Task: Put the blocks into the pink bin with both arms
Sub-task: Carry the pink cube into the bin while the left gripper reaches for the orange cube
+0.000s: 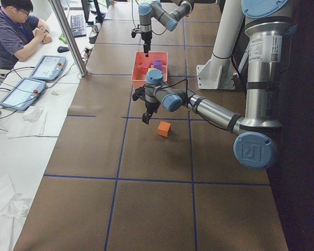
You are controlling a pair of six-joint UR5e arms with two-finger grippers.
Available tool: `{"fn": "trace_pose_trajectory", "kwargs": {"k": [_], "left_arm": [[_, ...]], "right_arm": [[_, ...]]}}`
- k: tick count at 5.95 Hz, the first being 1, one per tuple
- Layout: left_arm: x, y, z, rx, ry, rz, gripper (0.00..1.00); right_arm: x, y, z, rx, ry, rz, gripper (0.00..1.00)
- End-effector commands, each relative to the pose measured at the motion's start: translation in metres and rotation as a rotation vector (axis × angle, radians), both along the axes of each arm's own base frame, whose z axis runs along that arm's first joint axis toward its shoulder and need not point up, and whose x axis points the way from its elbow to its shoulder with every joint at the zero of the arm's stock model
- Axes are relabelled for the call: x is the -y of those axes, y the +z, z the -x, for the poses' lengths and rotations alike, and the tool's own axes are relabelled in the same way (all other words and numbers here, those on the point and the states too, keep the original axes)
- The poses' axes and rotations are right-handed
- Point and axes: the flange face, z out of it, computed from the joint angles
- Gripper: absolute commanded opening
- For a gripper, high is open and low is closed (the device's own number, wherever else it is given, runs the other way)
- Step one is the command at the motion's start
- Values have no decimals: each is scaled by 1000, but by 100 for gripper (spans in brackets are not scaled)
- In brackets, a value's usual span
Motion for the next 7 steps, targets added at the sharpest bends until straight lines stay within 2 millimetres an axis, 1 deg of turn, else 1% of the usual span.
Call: {"fn": "trace_pose_trajectory", "kwargs": {"k": [1, 2, 3, 4, 5, 6, 7], "left_arm": [[-31, 23, -6, -33, -21, 44, 100], [-48, 25, -37, -15, -39, 70, 100], [-61, 25, -58, -16, -47, 70, 100], [-66, 29, -66, -6, -31, 74, 100], [-69, 41, -72, 11, -18, 87, 100], [-69, 53, -80, 30, -6, 100, 100], [-68, 60, -87, 39, 1, 106, 100]], "right_arm": [[-16, 13, -20, 13, -3, -13, 100], [-18, 18, -23, 10, -3, -12, 100], [-19, 15, -24, 15, -3, -15, 100], [-20, 18, -25, 14, -3, -14, 100], [-20, 19, -26, 13, -3, -14, 100], [-20, 20, -26, 11, -3, -13, 100], [-20, 21, -26, 10, -2, -12, 100]]}}
